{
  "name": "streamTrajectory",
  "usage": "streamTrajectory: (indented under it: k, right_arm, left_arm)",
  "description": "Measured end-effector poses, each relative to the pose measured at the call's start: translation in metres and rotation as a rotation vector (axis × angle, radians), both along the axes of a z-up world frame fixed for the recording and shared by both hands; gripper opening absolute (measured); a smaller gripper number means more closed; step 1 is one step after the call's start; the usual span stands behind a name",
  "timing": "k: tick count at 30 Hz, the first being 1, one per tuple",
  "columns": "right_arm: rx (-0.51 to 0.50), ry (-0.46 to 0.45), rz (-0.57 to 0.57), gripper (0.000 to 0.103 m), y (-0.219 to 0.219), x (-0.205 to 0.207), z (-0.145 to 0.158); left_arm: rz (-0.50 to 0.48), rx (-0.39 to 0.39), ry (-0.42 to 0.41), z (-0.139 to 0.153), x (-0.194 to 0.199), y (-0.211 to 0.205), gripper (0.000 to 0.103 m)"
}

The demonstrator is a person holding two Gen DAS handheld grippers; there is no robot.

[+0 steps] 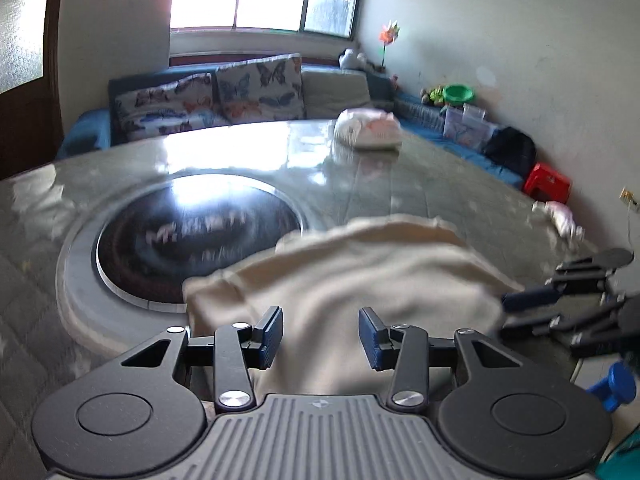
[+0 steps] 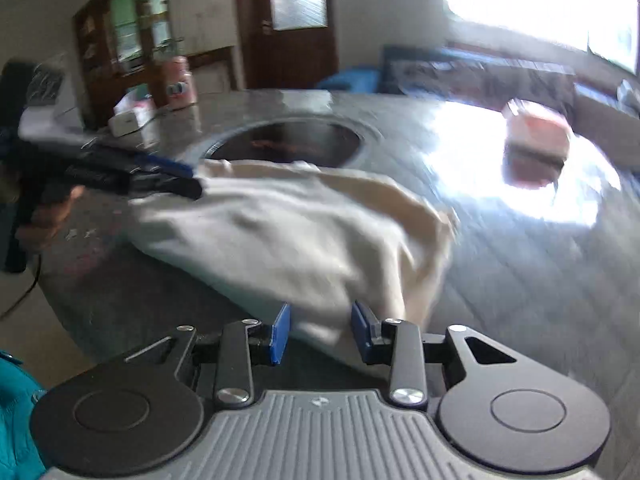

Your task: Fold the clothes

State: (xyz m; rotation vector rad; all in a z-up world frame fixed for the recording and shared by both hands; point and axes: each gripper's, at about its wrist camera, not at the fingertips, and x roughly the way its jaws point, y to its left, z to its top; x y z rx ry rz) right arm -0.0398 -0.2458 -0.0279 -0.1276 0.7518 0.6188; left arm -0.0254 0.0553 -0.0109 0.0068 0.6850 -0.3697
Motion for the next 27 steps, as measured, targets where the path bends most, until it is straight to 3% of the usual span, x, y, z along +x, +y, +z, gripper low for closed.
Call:
streamTrajectory:
  k: [4, 9, 17, 22, 27]
  right_arm:
    - [0.017, -0.004, 0.013, 0.034, -0.005, -0.001, 0.004]
    - [0.058, -0.072, 0.017, 0.034, 0.007, 0.018, 0.012]
    - [0.079, -0.014, -0.013, 0.034, 0.003, 0.037, 0.003]
    - [0.061, -0.064, -0.011, 0.036, 0.01, 0.05, 0.01]
    - [0.06, -0.053, -0.024, 0.036, 0.021, 0.084, 0.003]
  left_arm:
    - [0.044, 0.009, 0.034, -0.011, -0.006, 0.008, 0.044]
    - [0.065, -0.015, 0.02, -0.006, -0.009, 0.009, 0.044]
    - [0.086, -0.007, 0.042, -0.013, -0.009, 0.016, 0.046]
    - [0.085, -0.014, 0.028, -0.008, -0.002, 0.009, 0.055]
    - [0.098, -0.02, 0.045, -0.013, 0.006, 0.007, 0.059]
